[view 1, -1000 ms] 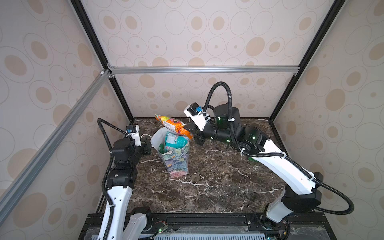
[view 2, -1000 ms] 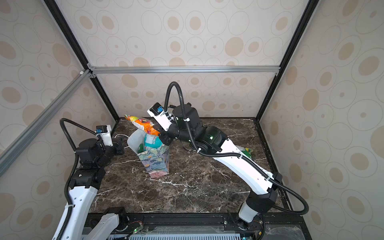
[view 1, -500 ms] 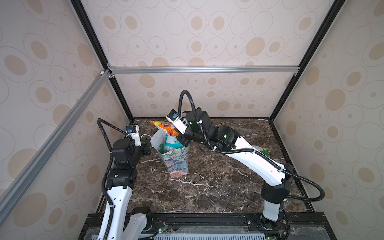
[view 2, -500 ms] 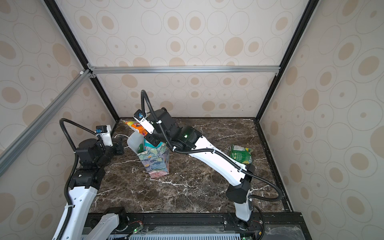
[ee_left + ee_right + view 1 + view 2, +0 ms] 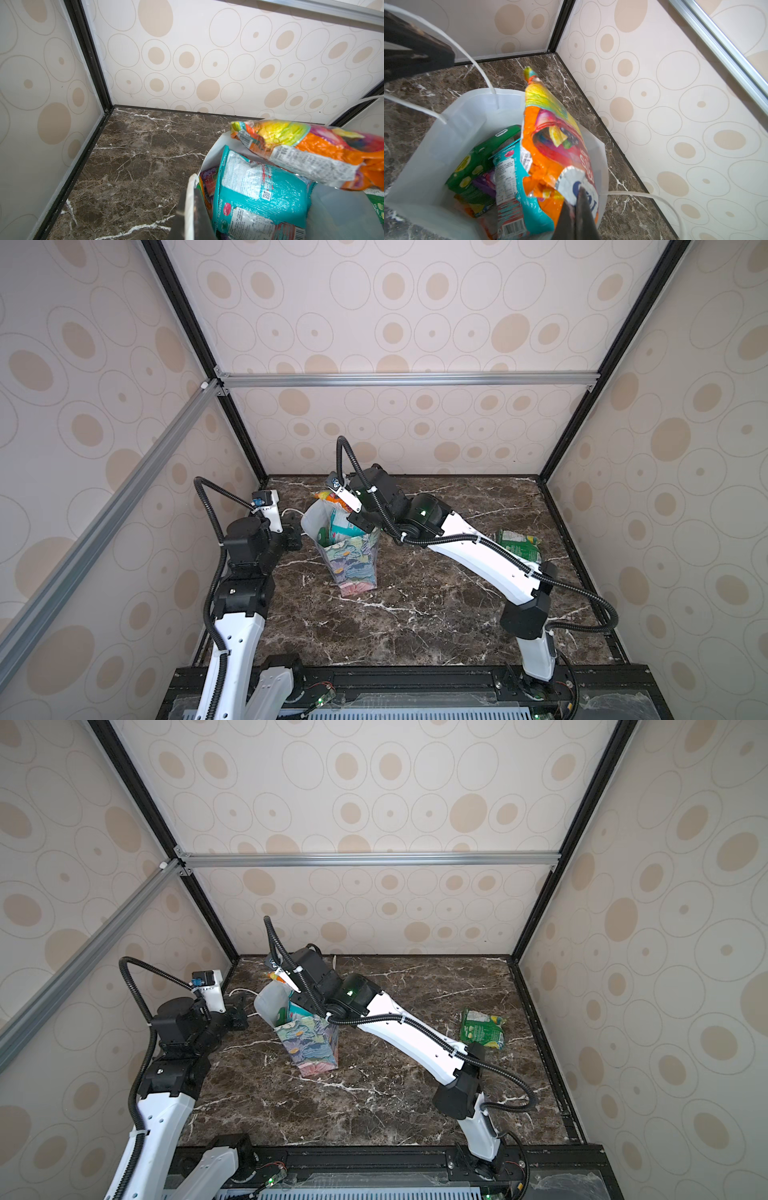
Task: Place the snacks into the paper bag
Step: 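Carry the Fruits packet with the right gripper over the bag opening, then lower the Fruits packet into the bag and open the right gripper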
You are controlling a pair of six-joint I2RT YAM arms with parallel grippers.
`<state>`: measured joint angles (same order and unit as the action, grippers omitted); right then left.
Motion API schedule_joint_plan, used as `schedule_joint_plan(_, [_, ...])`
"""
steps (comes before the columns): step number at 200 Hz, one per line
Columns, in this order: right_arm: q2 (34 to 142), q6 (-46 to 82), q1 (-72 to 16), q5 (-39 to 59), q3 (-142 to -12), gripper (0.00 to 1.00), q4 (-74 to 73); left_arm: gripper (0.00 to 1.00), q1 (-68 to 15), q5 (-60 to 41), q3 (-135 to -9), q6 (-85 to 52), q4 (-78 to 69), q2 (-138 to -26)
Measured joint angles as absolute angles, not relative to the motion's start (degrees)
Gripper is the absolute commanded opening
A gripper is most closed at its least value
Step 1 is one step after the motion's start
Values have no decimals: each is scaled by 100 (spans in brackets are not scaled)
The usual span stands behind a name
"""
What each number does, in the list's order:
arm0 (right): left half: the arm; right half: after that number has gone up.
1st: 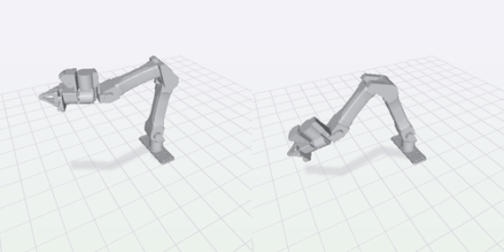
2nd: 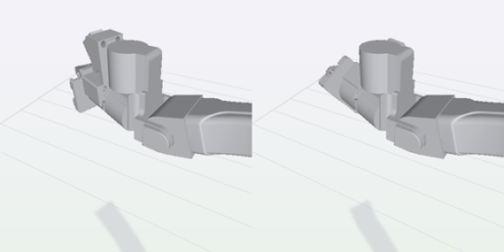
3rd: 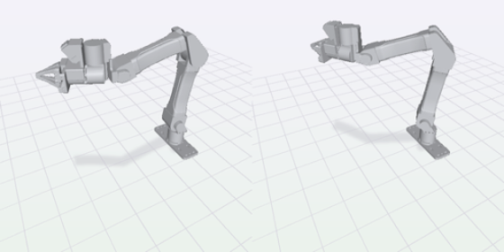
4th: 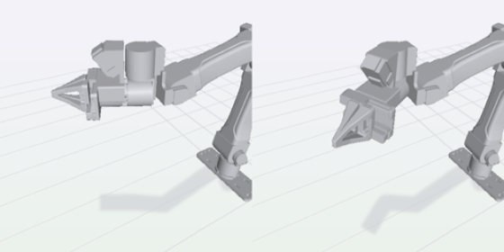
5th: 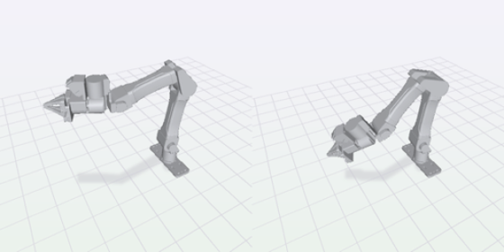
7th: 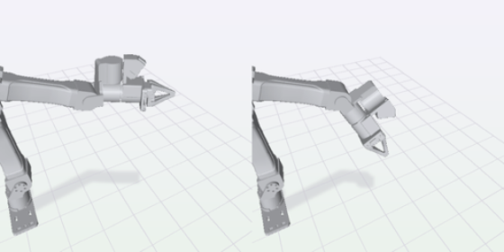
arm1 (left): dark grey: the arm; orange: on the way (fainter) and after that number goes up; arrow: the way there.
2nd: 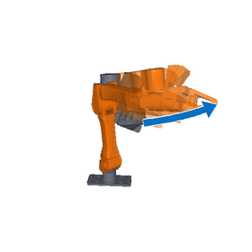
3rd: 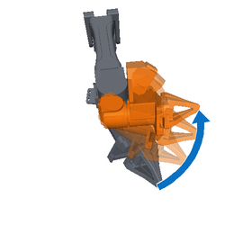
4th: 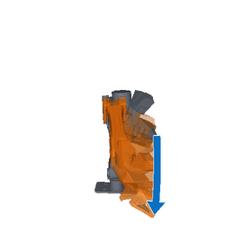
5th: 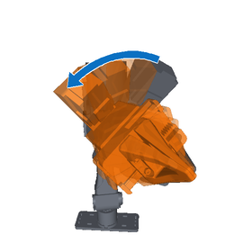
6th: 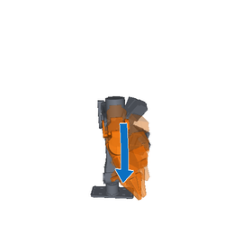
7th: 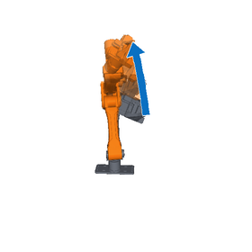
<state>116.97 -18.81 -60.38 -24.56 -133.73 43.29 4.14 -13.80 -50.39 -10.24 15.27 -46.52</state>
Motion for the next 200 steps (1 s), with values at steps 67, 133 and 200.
schedule_joint_plan(67, [12022,-2250,-6049,-2775,-13443,0,4473,0,414,-1380,-5039,-1024,1529,-4652])
schedule_joint_plan(133, [11992,-2390,-6215,-2779,-13235,17,4480,0,414,-1378,-5039,-1024,1529,-4652])
schedule_joint_plan(200, [11902,-2324,-6230,-2515,-13229,32,4582,0,414,-1378,-5039,-1024,1529,-4652])
